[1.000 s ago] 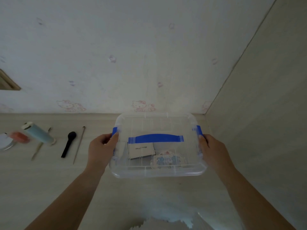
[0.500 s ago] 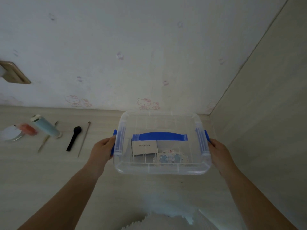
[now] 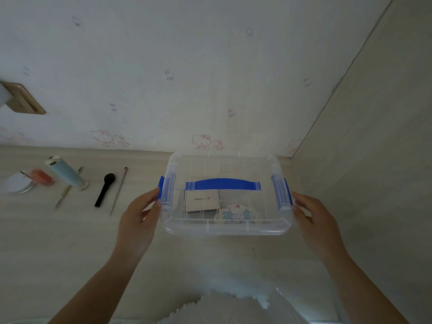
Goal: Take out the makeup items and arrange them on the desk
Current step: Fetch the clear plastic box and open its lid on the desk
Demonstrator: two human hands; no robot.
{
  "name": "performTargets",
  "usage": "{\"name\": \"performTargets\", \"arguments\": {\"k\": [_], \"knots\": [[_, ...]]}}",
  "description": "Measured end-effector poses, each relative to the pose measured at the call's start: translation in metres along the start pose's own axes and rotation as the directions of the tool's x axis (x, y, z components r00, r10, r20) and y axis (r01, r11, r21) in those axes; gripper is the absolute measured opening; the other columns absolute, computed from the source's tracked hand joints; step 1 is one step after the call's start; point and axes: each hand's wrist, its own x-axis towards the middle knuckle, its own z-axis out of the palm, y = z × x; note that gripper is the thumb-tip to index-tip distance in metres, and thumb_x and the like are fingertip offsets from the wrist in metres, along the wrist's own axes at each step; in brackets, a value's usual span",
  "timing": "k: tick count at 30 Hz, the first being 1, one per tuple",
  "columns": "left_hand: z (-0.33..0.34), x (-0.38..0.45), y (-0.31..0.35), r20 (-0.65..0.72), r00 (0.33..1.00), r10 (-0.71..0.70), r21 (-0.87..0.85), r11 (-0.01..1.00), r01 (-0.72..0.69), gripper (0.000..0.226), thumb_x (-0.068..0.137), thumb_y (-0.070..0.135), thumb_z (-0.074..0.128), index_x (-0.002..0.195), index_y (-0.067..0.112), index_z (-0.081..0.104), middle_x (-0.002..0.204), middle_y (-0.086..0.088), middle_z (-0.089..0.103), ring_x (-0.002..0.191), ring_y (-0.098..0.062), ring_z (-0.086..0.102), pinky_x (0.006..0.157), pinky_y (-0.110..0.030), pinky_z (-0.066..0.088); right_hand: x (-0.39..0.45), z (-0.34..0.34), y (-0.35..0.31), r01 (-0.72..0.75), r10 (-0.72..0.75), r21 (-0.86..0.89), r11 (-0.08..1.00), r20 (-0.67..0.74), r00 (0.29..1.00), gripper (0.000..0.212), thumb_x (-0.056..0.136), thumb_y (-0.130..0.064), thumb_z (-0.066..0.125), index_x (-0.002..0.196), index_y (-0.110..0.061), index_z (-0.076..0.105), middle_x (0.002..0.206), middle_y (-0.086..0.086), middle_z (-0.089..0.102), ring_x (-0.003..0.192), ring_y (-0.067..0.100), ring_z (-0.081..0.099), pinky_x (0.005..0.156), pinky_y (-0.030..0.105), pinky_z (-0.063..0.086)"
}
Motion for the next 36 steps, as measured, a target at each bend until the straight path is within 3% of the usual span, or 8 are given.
{"name": "performTargets", "arguments": {"k": [4, 8, 15, 19, 24, 29, 33, 36], "knots": [[0.0, -0.016, -0.006, 0.138, 0.99, 0.037, 0.04, 0.998, -0.043, 0.048, 0.09, 0.017, 0.059, 0.135, 0.024, 0.046, 0.13, 0.005, 0.053, 0.113, -0.013, 0.057, 0.081, -0.006, 0.04, -0.016, -0.002, -0.002, 0.02, -0.024, 0.035, 0.999, 0.12, 0.992, 0.041, 0.092, -0.016, 0.056, 0.132, -0.027, 0.051, 0.127, -0.015, 0.05, 0.114, 0.006, 0.049, 0.091, 0.015, 0.035], [0.001, -0.024, -0.007, 0.267, 0.963, 0.027, -0.012, 1.0, -0.024, 0.057, 0.086, 0.02, 0.063, 0.125, 0.05, 0.035, 0.139, 0.009, 0.043, 0.122, -0.011, 0.05, 0.081, -0.005, 0.042, -0.024, -0.001, -0.003, 0.013, -0.01, -0.01, 1.0, 0.217, 0.976, 0.067, 0.085, -0.027, 0.066, 0.143, -0.033, 0.033, 0.133, -0.023, 0.036, 0.12, -0.003, 0.035, 0.097, 0.017, 0.027], [-0.007, -0.028, 0.001, 0.328, 0.94, 0.095, 0.074, 0.989, -0.125, 0.072, 0.071, 0.041, 0.068, 0.117, 0.077, 0.026, 0.151, 0.022, 0.021, 0.133, -0.002, 0.035, 0.107, -0.028, 0.036, -0.03, 0.005, -0.001, 0.025, -0.026, 0.008, 1.0, 0.215, 0.976, 0.085, 0.077, -0.022, 0.075, 0.146, -0.032, 0.026, 0.138, -0.02, 0.034, 0.124, -0.003, 0.034, 0.102, 0.018, 0.027], [-0.009, -0.027, 0.006, 0.285, 0.954, 0.095, 0.114, 0.985, -0.132, 0.082, 0.076, 0.03, 0.073, 0.14, 0.05, 0.026, 0.14, 0.033, 0.025, 0.131, -0.001, 0.034, 0.109, -0.029, 0.031, -0.029, 0.0, -0.012, 0.038, -0.046, 0.046, 0.998, 0.182, 0.982, 0.076, 0.079, -0.024, 0.073, 0.136, -0.044, 0.026, 0.137, -0.024, 0.032, 0.123, -0.004, 0.033, 0.1, 0.018, 0.026], [-0.01, -0.015, 0.025, 0.175, 0.979, 0.101, 0.051, 0.992, -0.112, 0.078, 0.081, 0.025, 0.07, 0.145, 0.034, 0.027, 0.126, 0.036, 0.037, 0.116, 0.016, 0.038, 0.099, -0.016, 0.029, -0.019, -0.006, -0.03, 0.041, -0.052, 0.111, 0.993, 0.102, 0.993, 0.072, 0.082, -0.024, 0.069, 0.142, -0.033, 0.032, 0.132, -0.022, 0.038, 0.119, -0.001, 0.038, 0.097, 0.021, 0.031], [-0.006, 0.014, 0.047, 0.122, 0.99, 0.065, -0.087, 0.995, -0.054, 0.065, 0.068, 0.062, 0.068, 0.125, 0.062, 0.037, 0.126, 0.033, 0.046, 0.113, 0.018, 0.046, 0.089, -0.011, 0.036, 0.012, -0.004, -0.047, 0.045, -0.055, 0.237, 0.971, 0.037, 0.998, 0.065, 0.077, -0.035, 0.068, 0.136, -0.028, 0.042, 0.136, -0.013, 0.049, 0.122, 0.006, 0.047, 0.098, 0.028, 0.038], [0.003, 0.045, 0.056, 0.1, 0.994, 0.043, -0.094, 0.995, -0.033, 0.077, 0.077, 0.056, 0.065, 0.142, 0.031, 0.033, 0.136, 0.015, 0.043, 0.127, -0.006, 0.045, 0.107, -0.03, 0.034, 0.045, 0.002, -0.063, 0.005, -0.013, 0.311, 0.951, 0.026, 1.0, 0.058, 0.076, -0.041, 0.066, 0.129, -0.03, 0.044, 0.133, -0.015, 0.046, 0.131, 0.007, 0.042, 0.109, 0.036, 0.036], [0.007, 0.07, 0.069, 0.113, 0.992, 0.052, -0.096, 0.994, -0.041, 0.087, 0.069, 0.075, 0.057, 0.136, 0.02, 0.044, 0.136, 0.001, 0.053, 0.125, -0.016, 0.05, 0.107, -0.044, 0.04, 0.073, 0.003, -0.073, -0.033, 0.029, 0.323, 0.946, 0.015, 0.999, 0.068, 0.072, -0.052, 0.064, 0.132, -0.029, 0.043, 0.14, -0.007, 0.046, 0.131, 0.009, 0.043, 0.101, 0.032, 0.042]]}}
